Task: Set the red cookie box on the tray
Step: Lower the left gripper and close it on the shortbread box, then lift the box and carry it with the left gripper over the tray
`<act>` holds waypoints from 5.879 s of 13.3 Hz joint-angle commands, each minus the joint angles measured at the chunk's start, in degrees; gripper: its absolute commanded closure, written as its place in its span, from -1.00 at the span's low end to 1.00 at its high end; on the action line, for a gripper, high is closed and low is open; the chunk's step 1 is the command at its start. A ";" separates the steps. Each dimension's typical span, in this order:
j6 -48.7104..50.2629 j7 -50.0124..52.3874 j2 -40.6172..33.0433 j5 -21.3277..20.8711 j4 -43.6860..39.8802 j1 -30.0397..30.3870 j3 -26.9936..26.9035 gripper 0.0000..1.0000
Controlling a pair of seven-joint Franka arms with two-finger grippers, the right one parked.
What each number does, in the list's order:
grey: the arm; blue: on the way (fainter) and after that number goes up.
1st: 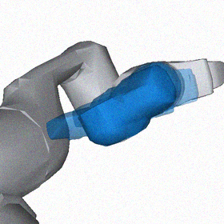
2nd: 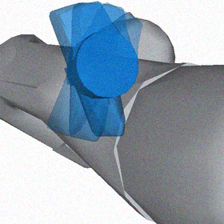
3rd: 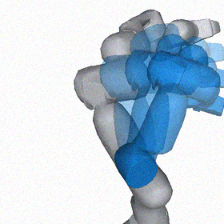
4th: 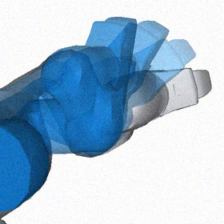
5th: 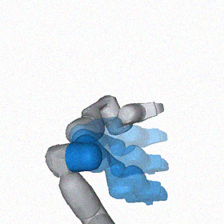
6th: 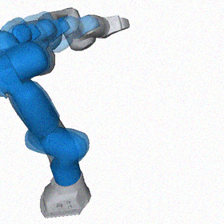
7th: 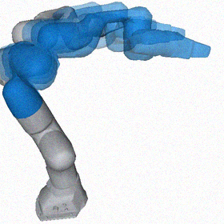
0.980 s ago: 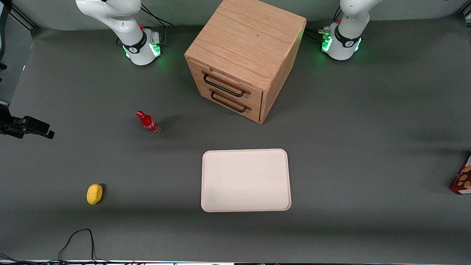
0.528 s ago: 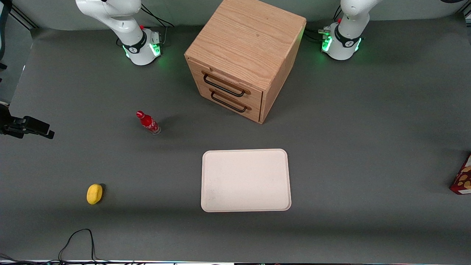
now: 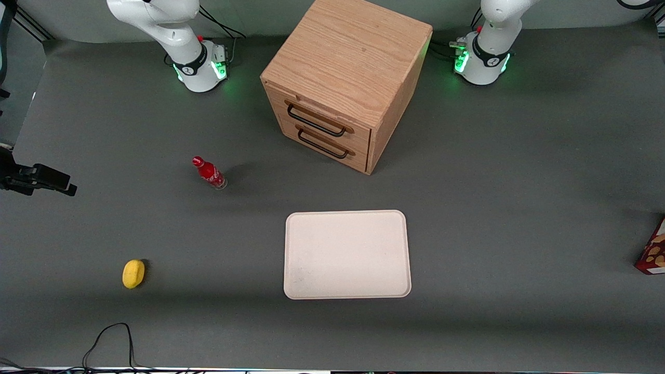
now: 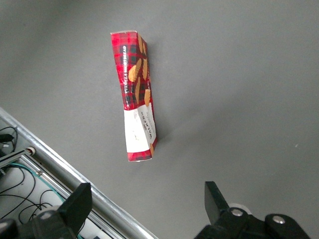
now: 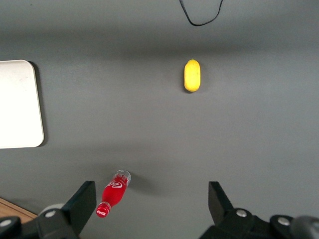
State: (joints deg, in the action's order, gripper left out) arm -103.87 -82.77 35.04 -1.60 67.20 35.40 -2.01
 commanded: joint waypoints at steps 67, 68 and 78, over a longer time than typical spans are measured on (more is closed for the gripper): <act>33.04 103.81 -7.01 0.19 -18.33 -49.45 4.89 1.00; 30.85 108.47 -6.22 0.19 -18.33 -50.86 6.73 1.00; 20.99 123.20 -1.91 0.02 -16.32 -61.42 9.48 1.00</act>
State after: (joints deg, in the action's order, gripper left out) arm -81.69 39.74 32.77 -1.72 49.20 -25.95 8.00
